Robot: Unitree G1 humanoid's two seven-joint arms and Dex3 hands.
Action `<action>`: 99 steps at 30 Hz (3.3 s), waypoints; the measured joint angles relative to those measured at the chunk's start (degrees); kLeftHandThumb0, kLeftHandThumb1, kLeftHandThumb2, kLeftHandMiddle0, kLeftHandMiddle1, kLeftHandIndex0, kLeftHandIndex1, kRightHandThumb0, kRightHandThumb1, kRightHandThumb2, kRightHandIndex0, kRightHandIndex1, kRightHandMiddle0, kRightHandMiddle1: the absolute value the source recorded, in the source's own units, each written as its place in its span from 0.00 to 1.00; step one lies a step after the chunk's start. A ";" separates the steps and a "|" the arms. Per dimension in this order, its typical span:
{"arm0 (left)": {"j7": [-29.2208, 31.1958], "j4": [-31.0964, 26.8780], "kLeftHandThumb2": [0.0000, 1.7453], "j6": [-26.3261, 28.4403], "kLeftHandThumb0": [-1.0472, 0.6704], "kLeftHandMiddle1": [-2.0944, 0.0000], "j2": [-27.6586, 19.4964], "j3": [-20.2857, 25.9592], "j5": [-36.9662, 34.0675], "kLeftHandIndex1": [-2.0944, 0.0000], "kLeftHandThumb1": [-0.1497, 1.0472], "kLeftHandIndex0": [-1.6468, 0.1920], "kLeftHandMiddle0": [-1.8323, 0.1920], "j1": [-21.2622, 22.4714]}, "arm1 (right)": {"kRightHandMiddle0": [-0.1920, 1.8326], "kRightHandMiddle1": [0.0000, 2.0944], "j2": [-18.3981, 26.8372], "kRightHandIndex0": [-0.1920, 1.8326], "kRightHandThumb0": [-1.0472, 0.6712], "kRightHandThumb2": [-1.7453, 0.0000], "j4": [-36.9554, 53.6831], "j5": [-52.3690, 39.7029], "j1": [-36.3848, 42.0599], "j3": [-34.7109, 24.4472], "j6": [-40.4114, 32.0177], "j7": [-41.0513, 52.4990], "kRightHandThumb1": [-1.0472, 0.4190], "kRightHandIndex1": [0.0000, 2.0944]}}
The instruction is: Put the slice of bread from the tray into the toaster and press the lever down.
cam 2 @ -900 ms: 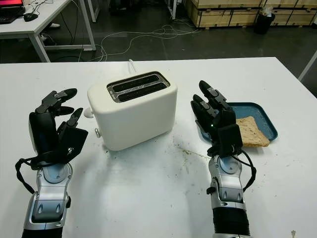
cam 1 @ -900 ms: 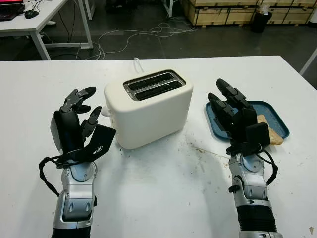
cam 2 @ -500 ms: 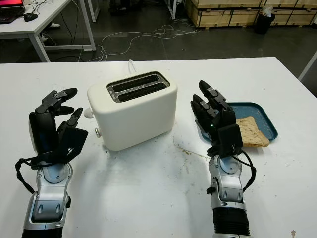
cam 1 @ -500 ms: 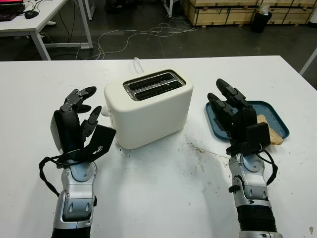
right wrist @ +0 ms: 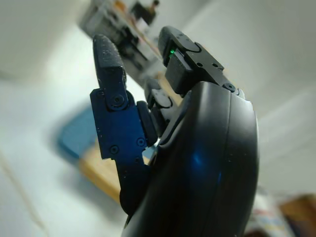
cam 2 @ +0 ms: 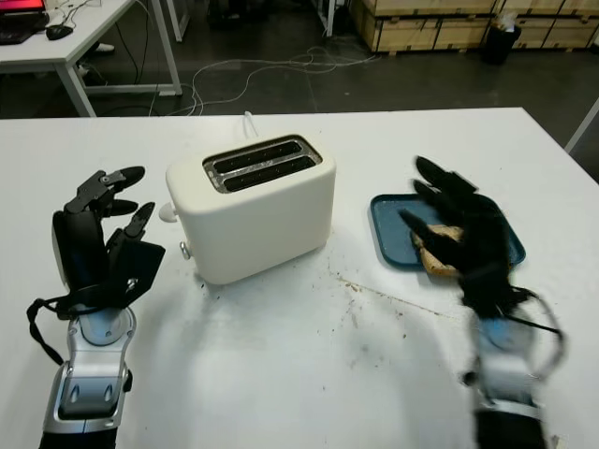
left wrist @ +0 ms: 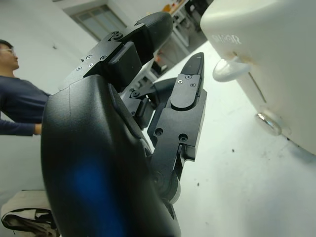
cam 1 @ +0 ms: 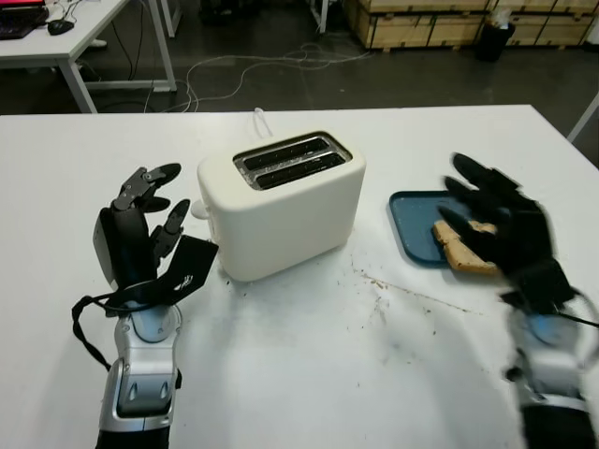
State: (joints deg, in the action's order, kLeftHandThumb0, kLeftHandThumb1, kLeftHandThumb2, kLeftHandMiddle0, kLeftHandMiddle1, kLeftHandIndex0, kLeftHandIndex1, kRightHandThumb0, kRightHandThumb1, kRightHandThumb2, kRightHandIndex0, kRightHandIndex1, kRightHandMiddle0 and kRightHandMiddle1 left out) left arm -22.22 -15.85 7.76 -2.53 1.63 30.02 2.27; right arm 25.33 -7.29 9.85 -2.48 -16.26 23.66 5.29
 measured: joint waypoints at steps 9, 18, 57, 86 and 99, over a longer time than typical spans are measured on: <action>-0.01 0.04 0.05 -0.56 0.54 0.45 -0.56 0.10 -0.04 0.81 0.89 0.47 0.61 0.17 | 0.28 0.00 10.75 0.28 0.31 1.00 -11.79 14.11 1.45 2.02 7.70 -7.44 0.15 0.00; -0.01 0.04 0.04 -0.51 0.53 0.46 -0.66 0.11 0.23 0.81 0.89 0.46 0.60 0.56 | 0.20 0.00 18.86 0.18 0.26 1.00 -15.53 29.41 1.61 9.38 6.28 -14.67 0.17 0.00; -2.93 1.33 0.03 -3.94 0.56 0.45 -0.84 0.29 0.43 0.80 0.89 0.44 0.56 1.02 | 0.11 0.57 18.95 0.12 0.40 0.96 -38.73 44.99 -14.27 37.30 -11.01 -44.79 0.09 0.73; -3.26 1.69 0.02 -5.15 0.55 0.47 -0.73 0.46 1.27 0.79 0.89 0.44 0.57 1.01 | 0.15 0.83 23.45 0.87 0.34 0.70 -38.30 44.92 -17.24 42.73 -5.22 -48.77 0.09 0.83; -3.21 1.71 0.02 -4.90 0.55 0.48 -0.65 0.41 1.59 0.80 0.89 0.44 0.57 0.99 | 0.10 0.83 28.79 0.23 0.32 0.64 -23.60 35.94 -19.83 31.04 5.81 -34.43 0.09 0.83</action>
State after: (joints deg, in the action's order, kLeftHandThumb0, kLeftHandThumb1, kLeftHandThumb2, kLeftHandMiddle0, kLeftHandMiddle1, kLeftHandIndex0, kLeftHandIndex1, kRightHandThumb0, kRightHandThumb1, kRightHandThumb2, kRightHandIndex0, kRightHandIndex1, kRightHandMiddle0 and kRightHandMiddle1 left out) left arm -25.43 -14.14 2.86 -3.19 2.03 31.61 3.26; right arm 54.12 -30.89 45.79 -22.31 14.79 29.47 -29.14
